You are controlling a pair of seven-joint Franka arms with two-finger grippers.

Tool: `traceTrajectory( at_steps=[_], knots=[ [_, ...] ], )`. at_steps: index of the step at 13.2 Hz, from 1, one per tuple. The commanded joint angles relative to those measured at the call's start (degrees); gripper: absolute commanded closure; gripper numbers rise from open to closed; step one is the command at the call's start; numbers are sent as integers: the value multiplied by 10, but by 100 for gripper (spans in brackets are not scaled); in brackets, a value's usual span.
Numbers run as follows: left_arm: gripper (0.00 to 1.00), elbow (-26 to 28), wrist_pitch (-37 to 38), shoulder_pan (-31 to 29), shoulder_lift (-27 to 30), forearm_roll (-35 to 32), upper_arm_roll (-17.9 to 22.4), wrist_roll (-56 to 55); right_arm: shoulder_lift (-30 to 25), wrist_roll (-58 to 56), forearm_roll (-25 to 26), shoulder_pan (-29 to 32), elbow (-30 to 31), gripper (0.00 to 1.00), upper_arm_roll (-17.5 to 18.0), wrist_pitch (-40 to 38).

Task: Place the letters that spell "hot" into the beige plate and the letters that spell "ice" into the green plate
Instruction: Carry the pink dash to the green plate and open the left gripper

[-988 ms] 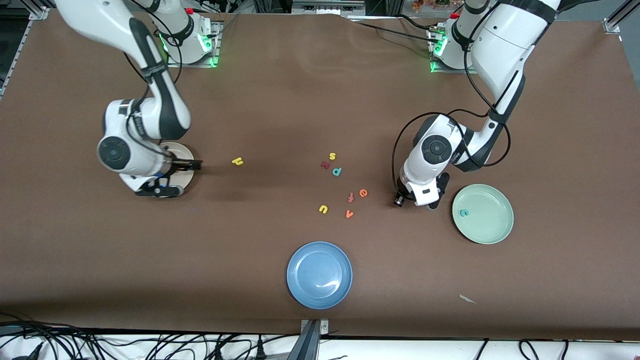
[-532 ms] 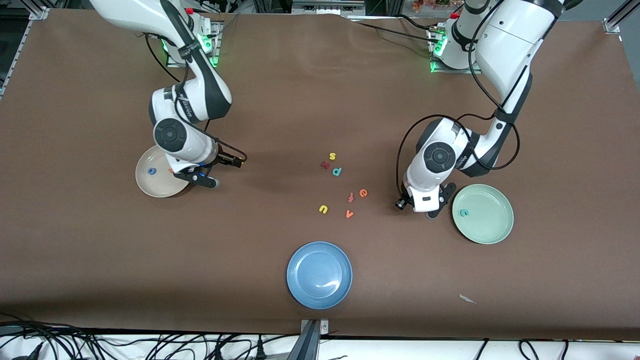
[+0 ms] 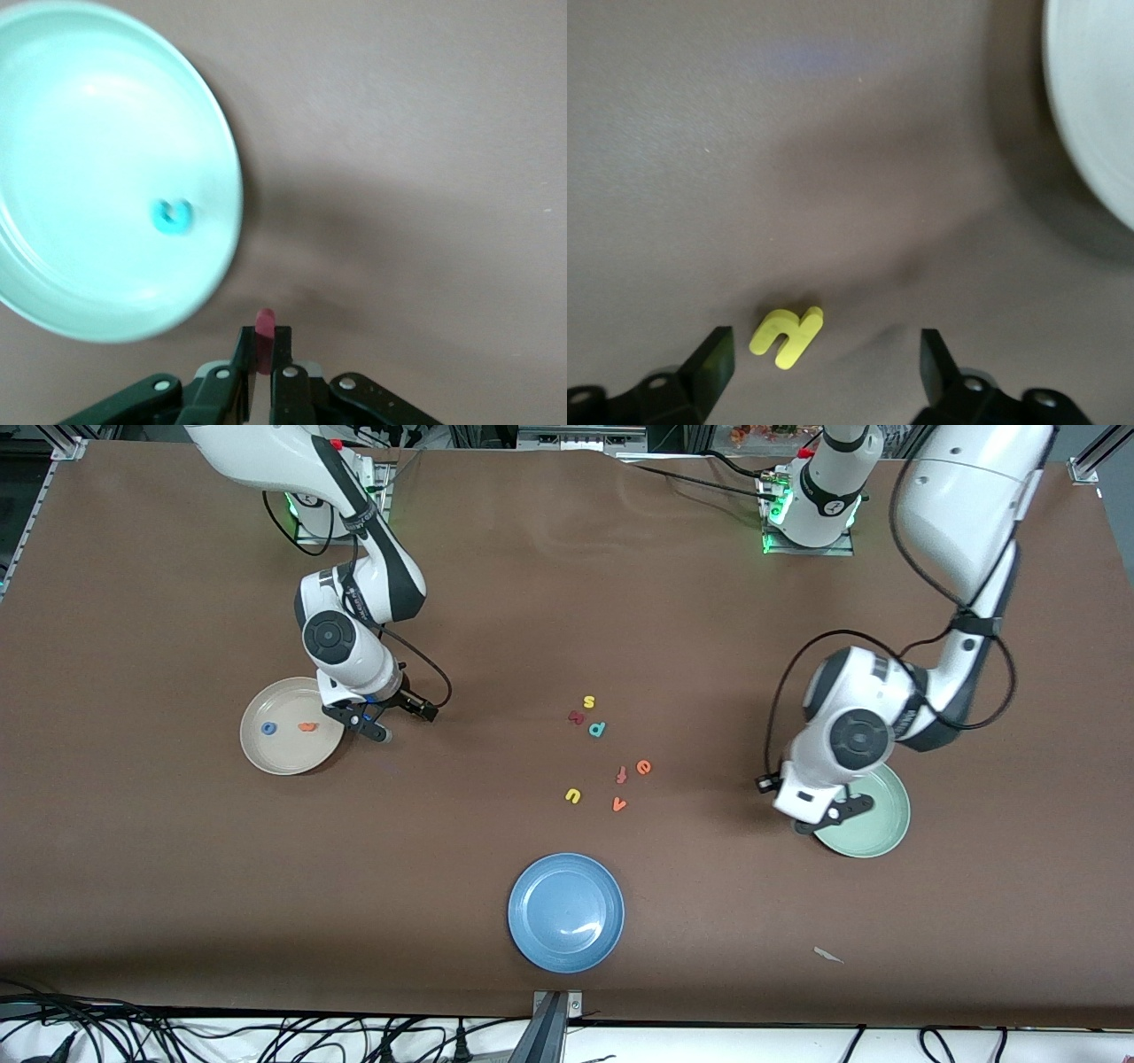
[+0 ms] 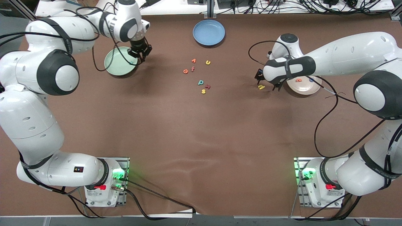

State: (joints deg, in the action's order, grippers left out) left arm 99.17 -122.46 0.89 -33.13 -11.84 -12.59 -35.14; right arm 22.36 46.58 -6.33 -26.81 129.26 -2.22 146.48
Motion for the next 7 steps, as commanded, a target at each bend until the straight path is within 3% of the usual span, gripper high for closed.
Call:
traceTrajectory(
  at_steps=[1,3,5,6,7],
  knots=[
    [100,4,9,-47,10,-27,-2,158,4,12,-2,-6,8,13,0,27],
    [100,4,6,-78,6,-83,-2,242,12,25,-2,-10,8,13,0,42],
    [100,3,0,-94,-14,-137,-2,256,20,38,-2,-20,7,13,0,51],
    [90,2,-2,-99,-23,-143,-2,257,22,39,-2,-20,7,19,0,52],
    [46,2,-7,-100,-27,-144,-3,257,22,39,-2,-20,7,23,0,52]
  ],
)
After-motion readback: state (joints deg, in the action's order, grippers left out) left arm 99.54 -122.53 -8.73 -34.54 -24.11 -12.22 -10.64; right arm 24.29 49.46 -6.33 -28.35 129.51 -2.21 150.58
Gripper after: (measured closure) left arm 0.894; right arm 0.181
